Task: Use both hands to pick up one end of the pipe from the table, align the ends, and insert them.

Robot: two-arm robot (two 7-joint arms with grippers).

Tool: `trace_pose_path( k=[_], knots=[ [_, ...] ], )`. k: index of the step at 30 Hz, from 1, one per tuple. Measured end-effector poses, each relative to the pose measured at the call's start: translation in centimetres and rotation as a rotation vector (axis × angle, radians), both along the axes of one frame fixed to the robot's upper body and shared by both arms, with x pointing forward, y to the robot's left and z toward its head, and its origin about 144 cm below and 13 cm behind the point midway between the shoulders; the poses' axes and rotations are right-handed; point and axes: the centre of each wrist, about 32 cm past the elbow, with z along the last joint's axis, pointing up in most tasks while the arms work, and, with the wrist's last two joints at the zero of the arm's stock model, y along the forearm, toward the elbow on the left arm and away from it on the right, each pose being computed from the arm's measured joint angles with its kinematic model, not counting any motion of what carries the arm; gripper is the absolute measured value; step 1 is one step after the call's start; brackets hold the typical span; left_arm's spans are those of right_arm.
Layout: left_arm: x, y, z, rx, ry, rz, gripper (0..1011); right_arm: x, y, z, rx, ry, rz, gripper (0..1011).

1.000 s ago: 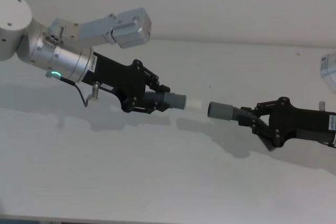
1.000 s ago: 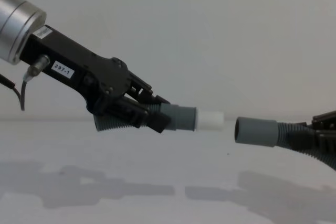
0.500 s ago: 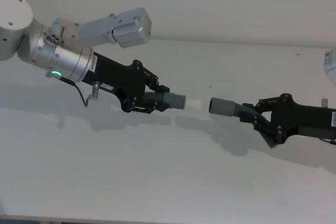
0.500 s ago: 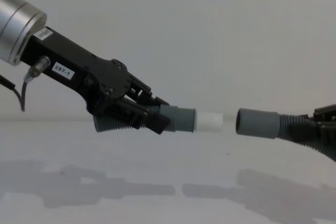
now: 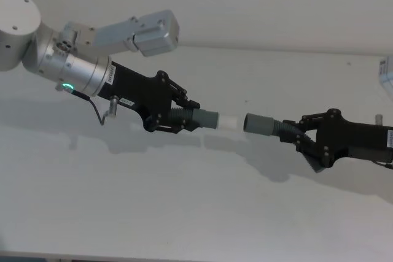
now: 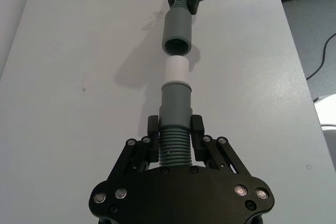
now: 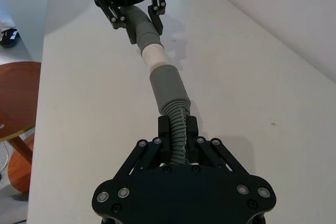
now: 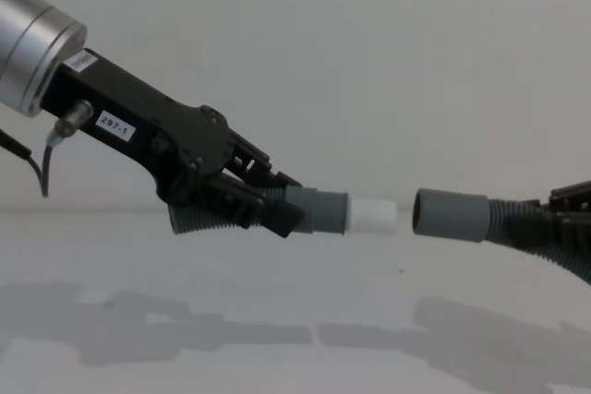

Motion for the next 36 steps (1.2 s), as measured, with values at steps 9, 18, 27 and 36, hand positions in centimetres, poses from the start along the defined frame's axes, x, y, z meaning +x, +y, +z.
trace_pose_path(
  k=[9,18,27,36],
  knots=[
    [0.1,-0.22,-0.11,-0.004,0.003,-0.014,345,0.17,0.19,-0.18,0.004,0.004,0.009,176],
    [0.2,-0.33,-0.19,-0.004,0.005,-0.023,345,0.37,0.41,-0.28,0.006,0.006,0.021,176],
    [0.36,-0.4,-0.19,0.003,0.004,-0.027,345,0.56,0.65,-0.28,0.013,0.005,0.04,176],
    [0.56,-0.52,-0.18,0.007,-0.004,-0.035,345,0.7,0.84,-0.21,0.02,0.003,0.061,176]
  ],
)
